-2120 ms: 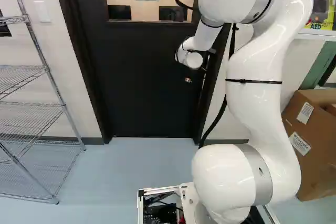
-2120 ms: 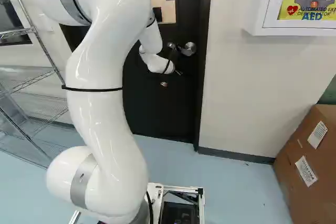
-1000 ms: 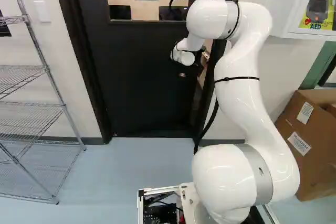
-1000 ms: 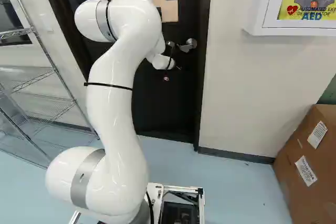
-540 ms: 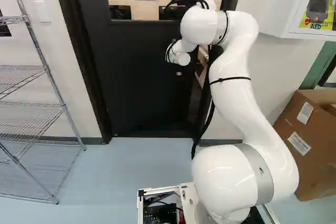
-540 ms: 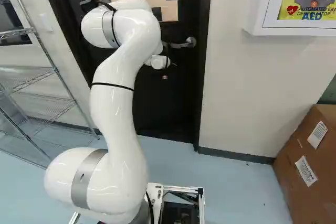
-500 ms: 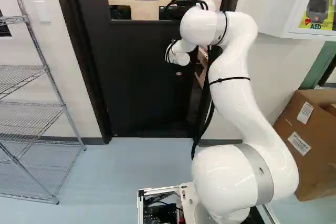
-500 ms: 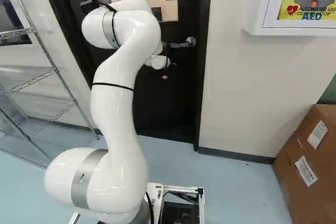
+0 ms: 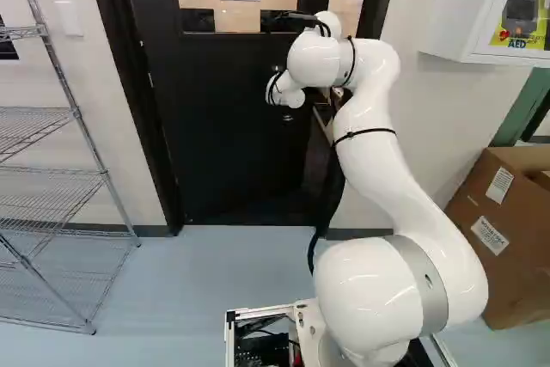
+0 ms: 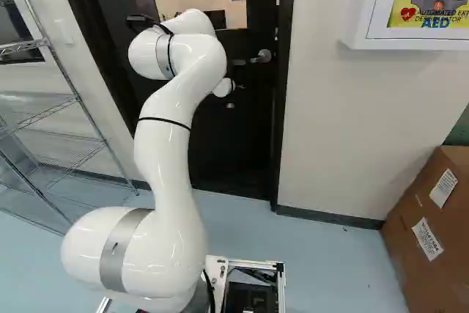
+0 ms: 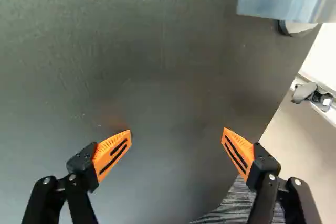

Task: Open the door and move inside

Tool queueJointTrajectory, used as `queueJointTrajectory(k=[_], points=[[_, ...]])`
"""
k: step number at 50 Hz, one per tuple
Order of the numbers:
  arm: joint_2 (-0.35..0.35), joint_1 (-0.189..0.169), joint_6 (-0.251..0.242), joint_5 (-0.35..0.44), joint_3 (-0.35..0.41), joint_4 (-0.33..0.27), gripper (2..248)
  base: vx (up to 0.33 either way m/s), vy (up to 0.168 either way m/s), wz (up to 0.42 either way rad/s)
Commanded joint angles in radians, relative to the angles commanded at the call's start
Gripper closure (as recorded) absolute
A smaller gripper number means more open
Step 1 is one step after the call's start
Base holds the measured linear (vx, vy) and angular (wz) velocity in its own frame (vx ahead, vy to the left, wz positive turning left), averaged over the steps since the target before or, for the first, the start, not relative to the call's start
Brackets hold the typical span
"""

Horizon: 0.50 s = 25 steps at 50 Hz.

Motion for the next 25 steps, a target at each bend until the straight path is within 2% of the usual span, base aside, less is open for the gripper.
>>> queueJointTrajectory(k=[25], points=[[0.108, -0.019, 0.000, 0.000, 0.154, 0.000, 3, 0.000, 0.000, 0.000]])
